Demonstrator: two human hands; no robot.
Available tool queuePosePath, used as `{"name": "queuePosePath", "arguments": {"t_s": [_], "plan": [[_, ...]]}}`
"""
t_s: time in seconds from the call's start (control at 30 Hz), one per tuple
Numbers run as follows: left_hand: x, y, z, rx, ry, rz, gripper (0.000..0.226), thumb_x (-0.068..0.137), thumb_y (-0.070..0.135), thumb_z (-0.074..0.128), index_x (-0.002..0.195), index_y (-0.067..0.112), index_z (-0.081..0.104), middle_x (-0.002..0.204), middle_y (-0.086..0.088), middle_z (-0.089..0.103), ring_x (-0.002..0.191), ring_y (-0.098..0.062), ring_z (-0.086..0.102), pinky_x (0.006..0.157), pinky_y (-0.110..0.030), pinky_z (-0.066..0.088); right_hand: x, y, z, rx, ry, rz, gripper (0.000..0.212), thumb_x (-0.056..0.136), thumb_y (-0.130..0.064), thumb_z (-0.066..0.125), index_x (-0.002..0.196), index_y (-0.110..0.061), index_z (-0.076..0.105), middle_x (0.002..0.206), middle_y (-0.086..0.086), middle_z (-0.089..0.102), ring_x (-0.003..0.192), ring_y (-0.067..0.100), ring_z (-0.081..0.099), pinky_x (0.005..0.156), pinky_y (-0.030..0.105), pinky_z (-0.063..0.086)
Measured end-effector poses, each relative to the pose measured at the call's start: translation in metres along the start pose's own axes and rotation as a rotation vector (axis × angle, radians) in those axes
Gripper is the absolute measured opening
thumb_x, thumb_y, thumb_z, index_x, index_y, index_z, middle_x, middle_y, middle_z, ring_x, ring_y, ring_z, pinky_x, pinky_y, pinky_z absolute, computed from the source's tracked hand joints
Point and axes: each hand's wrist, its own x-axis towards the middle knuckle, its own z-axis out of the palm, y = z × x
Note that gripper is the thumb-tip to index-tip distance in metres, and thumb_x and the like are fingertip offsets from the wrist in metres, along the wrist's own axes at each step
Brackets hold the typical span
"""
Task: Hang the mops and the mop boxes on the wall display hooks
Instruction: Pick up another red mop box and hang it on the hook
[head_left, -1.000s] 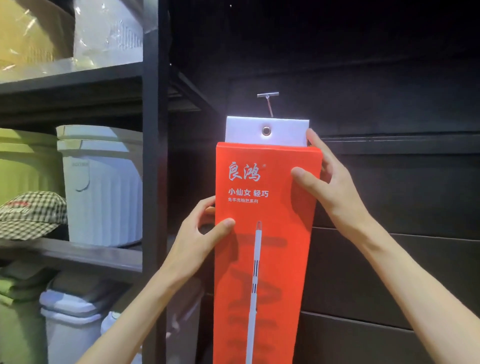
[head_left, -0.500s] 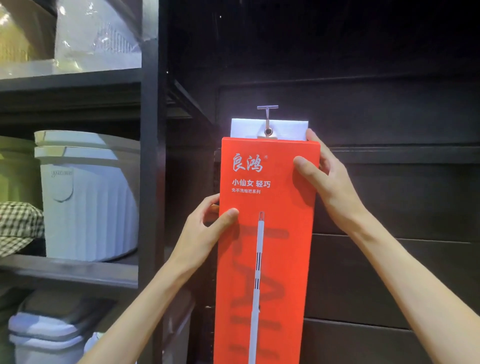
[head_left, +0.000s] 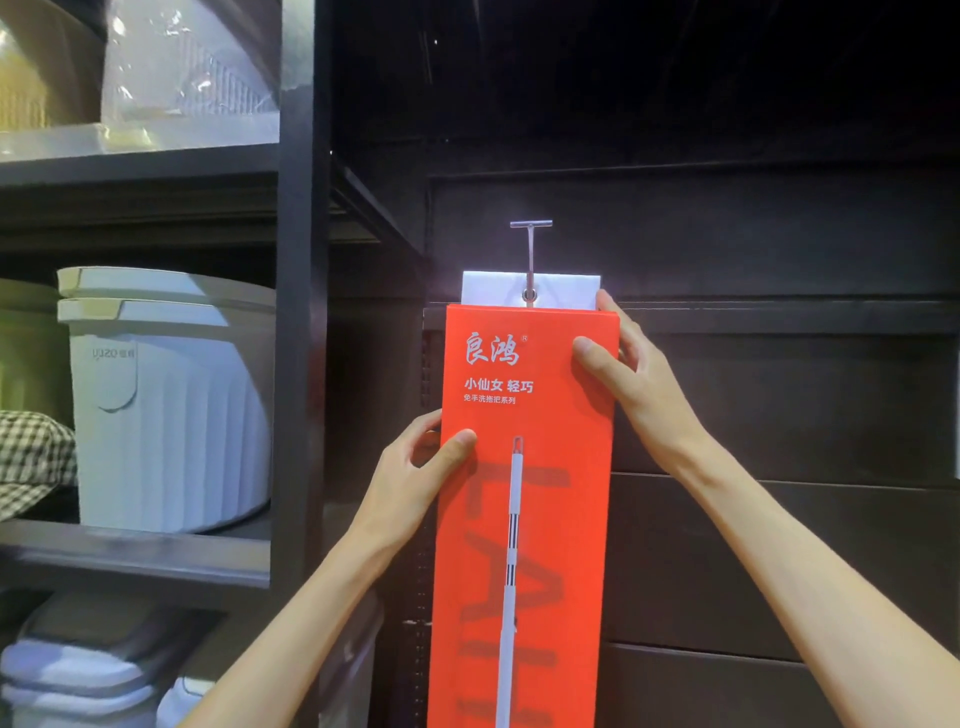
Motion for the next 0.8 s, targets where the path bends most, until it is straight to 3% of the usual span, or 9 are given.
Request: {"name": "queuePosePath", "arguments": {"t_s": [0.07, 0.13, 0.2, 0.27, 0.37, 0.43, 0.57, 0.7, 0.8], "plan": [[0.003, -0.003, 0.002, -0.019, 0.004, -0.011, 0.045, 0.093, 0.056, 0.065, 0.13, 0.03, 0.067, 0.119, 0.011, 0.077, 0.107, -0.008, 0.075, 0.081, -0.019, 0.059, 0.004, 0.006, 0.001, -0.001, 0.008, 0.014, 0.098, 0.079, -0.07, 0.073, 0.163, -0.035, 0.037, 0.16, -0.013, 0.047, 0.141, 0.004, 0.054, 0.119, 0.044, 0.046], [0.008, -0.006, 0.004, -0.01, -0.004, -0.024, 0.046, 0.093, 0.056, 0.062, 0.131, 0.03, 0.067, 0.12, 0.012, 0.077, 0.106, -0.006, 0.075, 0.083, -0.02, 0.061, 0.008, 0.012, 0.002, -0.024, -0.001, 0.025, 0.098, 0.08, -0.072, 0.072, 0.163, -0.035, 0.036, 0.161, -0.015, 0.044, 0.143, 0.002, 0.051, 0.121, 0.044, 0.044], [0.014, -0.012, 0.006, 0.006, -0.012, -0.047, 0.049, 0.093, 0.062, 0.062, 0.132, 0.034, 0.067, 0.123, 0.012, 0.076, 0.108, -0.006, 0.075, 0.092, -0.029, 0.061, 0.013, 0.019, 0.001, -0.056, -0.018, 0.03, 0.093, 0.082, -0.073, 0.071, 0.162, -0.039, 0.037, 0.159, -0.013, 0.045, 0.142, -0.002, 0.05, 0.121, 0.041, 0.044], [0.02, -0.022, 0.008, 0.004, -0.006, -0.069, 0.054, 0.09, 0.071, 0.063, 0.132, 0.037, 0.067, 0.126, 0.011, 0.074, 0.11, -0.008, 0.074, 0.096, -0.036, 0.06, 0.016, 0.025, 0.001, -0.102, -0.037, 0.025, 0.079, 0.089, -0.066, 0.066, 0.16, -0.043, 0.039, 0.156, -0.008, 0.047, 0.134, -0.017, 0.045, 0.116, 0.03, 0.042], [0.028, -0.036, 0.012, 0.024, 0.045, -0.103, 0.058, 0.085, 0.08, 0.06, 0.129, 0.043, 0.069, 0.131, 0.01, 0.066, 0.115, -0.007, 0.069, 0.095, -0.029, 0.056, 0.021, 0.034, 0.002, -0.193, -0.062, -0.003, 0.071, 0.092, -0.063, 0.06, 0.158, -0.048, 0.039, 0.154, -0.004, 0.044, 0.134, -0.02, 0.031, 0.116, 0.025, 0.037], [0.032, -0.043, 0.016, 0.034, 0.058, -0.125, 0.06, 0.084, 0.083, 0.059, 0.13, 0.045, 0.067, 0.134, 0.01, 0.061, 0.119, -0.007, 0.065, 0.095, -0.027, 0.055, 0.024, 0.044, 0.002, -0.233, -0.038, 0.01, 0.079, 0.09, -0.071, 0.059, 0.161, -0.053, 0.029, 0.155, -0.006, 0.04, 0.142, -0.012, 0.023, 0.119, 0.031, 0.033], [0.04, -0.054, 0.025, 0.018, 0.079, -0.127, 0.064, 0.081, 0.085, 0.06, 0.131, 0.045, 0.066, 0.135, 0.009, 0.06, 0.119, -0.01, 0.066, 0.101, -0.038, 0.058, 0.034, 0.067, -0.005, -0.261, -0.04, 0.032, 0.083, 0.09, -0.079, 0.06, 0.161, -0.051, 0.029, 0.163, -0.011, 0.035, 0.157, 0.008, 0.02, 0.123, 0.06, 0.033], [0.046, -0.06, 0.032, 0.038, 0.124, -0.139, 0.057, 0.085, 0.08, 0.057, 0.129, 0.046, 0.067, 0.13, 0.01, 0.054, 0.119, -0.006, 0.063, 0.102, -0.036, 0.057, 0.037, 0.071, -0.005, -0.235, -0.047, 0.047, 0.08, 0.092, -0.076, 0.06, 0.161, -0.047, 0.032, 0.166, -0.017, 0.032, 0.157, -0.002, 0.018, 0.128, 0.052, 0.028], [0.048, -0.064, 0.034, 0.05, 0.119, -0.132, 0.053, 0.087, 0.079, 0.055, 0.128, 0.047, 0.067, 0.13, 0.01, 0.054, 0.119, -0.006, 0.062, 0.102, -0.037, 0.056, 0.041, 0.079, -0.006, -0.221, -0.062, 0.053, 0.079, 0.093, -0.075, 0.062, 0.161, -0.046, 0.033, 0.166, -0.012, 0.034, 0.156, 0.006, 0.03, 0.124, 0.056, 0.035]]}}
